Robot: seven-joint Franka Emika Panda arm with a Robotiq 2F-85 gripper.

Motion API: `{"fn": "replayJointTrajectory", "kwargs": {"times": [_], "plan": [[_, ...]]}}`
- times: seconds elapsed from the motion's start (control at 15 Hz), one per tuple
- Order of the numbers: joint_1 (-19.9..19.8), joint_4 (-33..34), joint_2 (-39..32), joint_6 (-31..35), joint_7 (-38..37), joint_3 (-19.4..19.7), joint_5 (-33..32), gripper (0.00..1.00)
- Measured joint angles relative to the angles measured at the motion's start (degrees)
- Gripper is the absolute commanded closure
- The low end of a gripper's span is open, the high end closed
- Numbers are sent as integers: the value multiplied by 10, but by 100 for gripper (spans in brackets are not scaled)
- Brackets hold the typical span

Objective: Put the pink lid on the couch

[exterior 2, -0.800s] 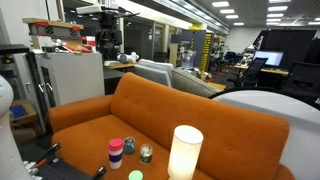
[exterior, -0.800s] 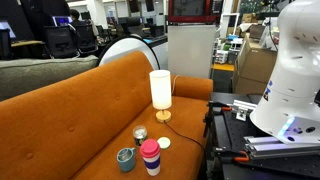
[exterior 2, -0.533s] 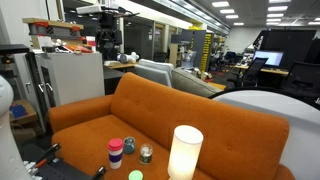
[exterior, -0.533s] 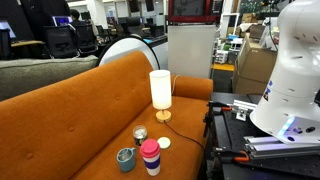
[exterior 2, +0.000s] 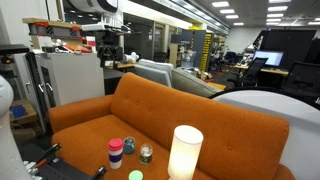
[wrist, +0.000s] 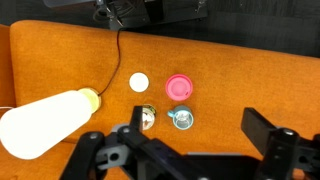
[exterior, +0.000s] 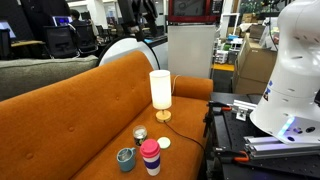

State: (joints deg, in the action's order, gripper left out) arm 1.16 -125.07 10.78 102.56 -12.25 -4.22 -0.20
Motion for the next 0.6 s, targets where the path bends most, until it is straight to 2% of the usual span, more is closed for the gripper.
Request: {"fn": "replayJointTrajectory", "kwargs": {"times": [0.27, 0.6], "plan": [[0, 2, -49, 17, -13, 0, 0, 0], [1, 6, -48, 17, -14, 0, 0, 0]]}}
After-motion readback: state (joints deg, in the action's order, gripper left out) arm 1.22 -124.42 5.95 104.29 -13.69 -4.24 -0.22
